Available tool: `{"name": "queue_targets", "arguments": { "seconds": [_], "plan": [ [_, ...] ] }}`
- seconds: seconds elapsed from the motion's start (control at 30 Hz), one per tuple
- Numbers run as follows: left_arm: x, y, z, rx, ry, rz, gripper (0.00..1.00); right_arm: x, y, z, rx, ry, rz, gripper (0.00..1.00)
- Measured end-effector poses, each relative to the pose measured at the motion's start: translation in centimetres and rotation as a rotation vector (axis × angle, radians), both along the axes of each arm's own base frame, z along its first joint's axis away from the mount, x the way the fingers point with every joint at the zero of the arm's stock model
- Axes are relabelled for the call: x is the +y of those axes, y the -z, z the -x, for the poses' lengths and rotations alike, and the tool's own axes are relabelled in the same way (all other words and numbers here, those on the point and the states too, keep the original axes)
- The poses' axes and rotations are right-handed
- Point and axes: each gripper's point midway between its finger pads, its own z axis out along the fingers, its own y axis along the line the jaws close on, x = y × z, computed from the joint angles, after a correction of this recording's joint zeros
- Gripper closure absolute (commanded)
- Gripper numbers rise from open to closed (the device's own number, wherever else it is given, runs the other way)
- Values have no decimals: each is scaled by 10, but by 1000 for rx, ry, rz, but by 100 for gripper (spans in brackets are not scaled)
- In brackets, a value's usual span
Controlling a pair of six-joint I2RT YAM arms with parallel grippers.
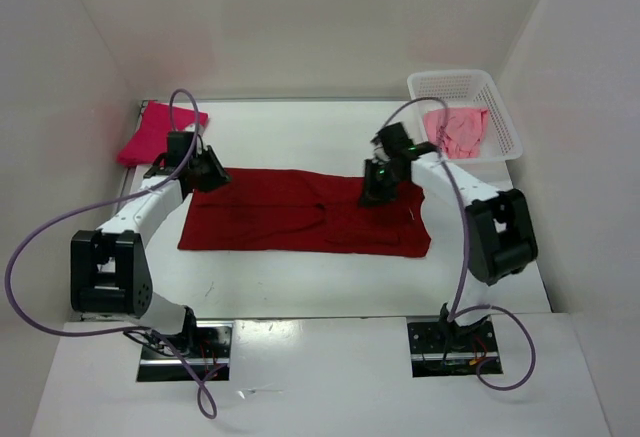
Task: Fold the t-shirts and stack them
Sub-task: Fold the other side of the tshirt into a rectangle
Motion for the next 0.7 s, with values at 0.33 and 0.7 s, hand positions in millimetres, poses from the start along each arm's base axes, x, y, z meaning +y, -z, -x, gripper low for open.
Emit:
{"name": "queue_targets", "arguments": {
  "seconds": [0.33,0.7],
  "plan": [
    [-2,48,-27,113,15,-2,71,-123,-23,-68,-158,371,68,46],
    [18,97,-42,222,-41,116,71,-86,-2,-71,-118,263,88,60]
  ]
}}
